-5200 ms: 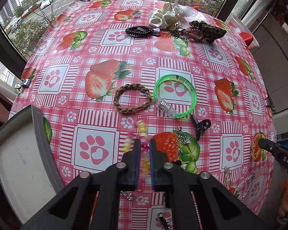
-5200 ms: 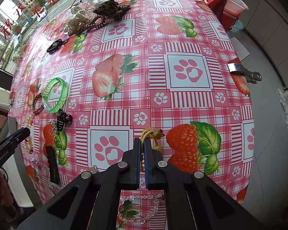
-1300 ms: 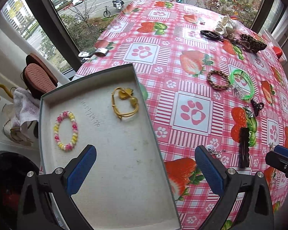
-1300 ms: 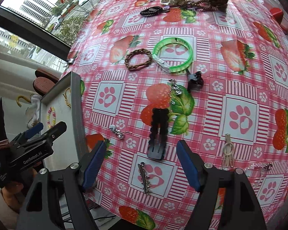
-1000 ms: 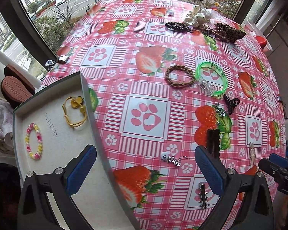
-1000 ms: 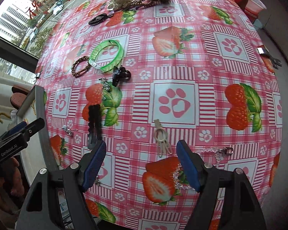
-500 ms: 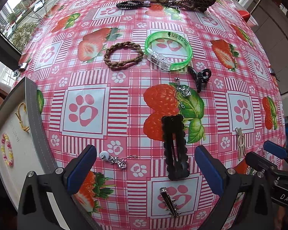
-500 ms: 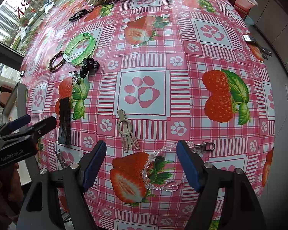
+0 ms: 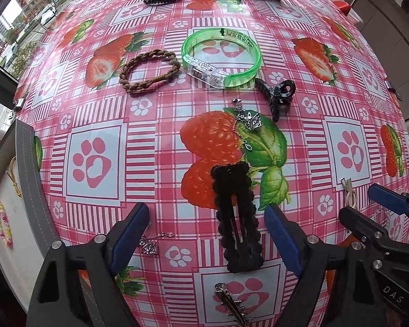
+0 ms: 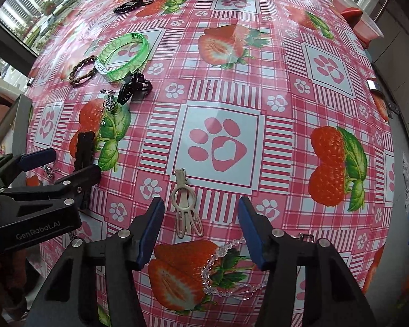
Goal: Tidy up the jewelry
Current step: 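Close the left tool on the black clip while the right tool grasps the cream claw clip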
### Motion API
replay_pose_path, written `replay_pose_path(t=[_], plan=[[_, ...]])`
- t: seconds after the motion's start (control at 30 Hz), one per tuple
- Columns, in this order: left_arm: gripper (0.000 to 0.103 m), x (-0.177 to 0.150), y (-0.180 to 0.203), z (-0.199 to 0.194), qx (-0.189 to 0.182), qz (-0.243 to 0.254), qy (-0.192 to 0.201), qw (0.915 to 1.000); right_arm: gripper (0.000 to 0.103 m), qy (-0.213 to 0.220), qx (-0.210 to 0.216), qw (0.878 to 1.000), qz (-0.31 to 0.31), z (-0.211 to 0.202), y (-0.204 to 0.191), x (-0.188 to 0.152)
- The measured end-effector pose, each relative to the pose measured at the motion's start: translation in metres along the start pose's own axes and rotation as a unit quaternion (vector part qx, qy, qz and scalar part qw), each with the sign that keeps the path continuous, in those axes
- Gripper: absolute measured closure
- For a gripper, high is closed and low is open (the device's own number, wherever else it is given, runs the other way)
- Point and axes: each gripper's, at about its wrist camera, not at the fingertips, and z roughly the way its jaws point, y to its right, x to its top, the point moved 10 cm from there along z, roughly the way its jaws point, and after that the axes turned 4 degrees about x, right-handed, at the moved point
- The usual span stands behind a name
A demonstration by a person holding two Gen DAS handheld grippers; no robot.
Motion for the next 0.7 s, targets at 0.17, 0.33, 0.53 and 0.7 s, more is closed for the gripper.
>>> replay_pose_path(t=[0.17,0.33,0.53,0.7], plan=[[0.036,0.000,0.015,-0.005,-0.004,0.024,0.012,0.9996,0.055,0.007,-0.032,0.999,-0.027,0.005,-0.006,0.002],[0.065,0.005,0.027,-0.015,-0.012,0.033,0.016,0.9993,0.082,0.015,-0.036,0.999,-0.037,0.003,-0.010,0.005],[0.066,0.001,0.020,-0.024,-0.037,0.007,0.016,0.9992,0.082,0.020,0.001,1.000,0.001,-0.004,-0.006,0.012],[0.066,0.004,0.007,-0.039,-0.046,-0.007,0.028,0.9985,0.082,0.025,0.032,0.999,0.022,-0.012,-0.004,0.017]])
